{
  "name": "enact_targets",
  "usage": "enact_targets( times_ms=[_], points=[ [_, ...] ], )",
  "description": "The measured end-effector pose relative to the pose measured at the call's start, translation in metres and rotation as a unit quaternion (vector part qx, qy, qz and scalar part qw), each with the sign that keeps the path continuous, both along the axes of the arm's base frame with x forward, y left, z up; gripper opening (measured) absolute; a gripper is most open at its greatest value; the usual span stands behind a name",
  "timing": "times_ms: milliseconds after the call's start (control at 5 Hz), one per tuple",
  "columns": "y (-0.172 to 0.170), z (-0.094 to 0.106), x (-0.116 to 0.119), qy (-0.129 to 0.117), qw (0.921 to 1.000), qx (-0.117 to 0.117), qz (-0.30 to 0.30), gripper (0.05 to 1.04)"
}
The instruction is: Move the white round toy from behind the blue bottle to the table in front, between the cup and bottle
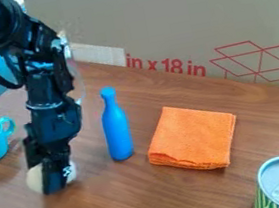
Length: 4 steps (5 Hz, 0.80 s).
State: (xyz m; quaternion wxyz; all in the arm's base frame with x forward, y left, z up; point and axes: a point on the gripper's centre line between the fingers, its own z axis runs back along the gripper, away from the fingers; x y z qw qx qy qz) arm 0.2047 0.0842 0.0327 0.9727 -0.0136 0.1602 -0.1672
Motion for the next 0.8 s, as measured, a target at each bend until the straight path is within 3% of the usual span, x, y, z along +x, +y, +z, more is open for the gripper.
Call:
enact_targets(
  times_ms=[200, 400, 600, 800],
  points=[
    [0.011, 0.0, -0.004, 0.001, 0.9994, 0.009, 0.032, 0.713],
    [0.011, 0.004, -0.001, -0.008, 0.9985, -0.018, 0.052, 0.982],
    [0.011, 0.013, 0.0, -0.032, 0.9968, -0.039, 0.062, 1.01],
    [0.013, 0.022, 0.001, -0.051, 0.9956, -0.043, 0.066, 1.005]
  ],
)
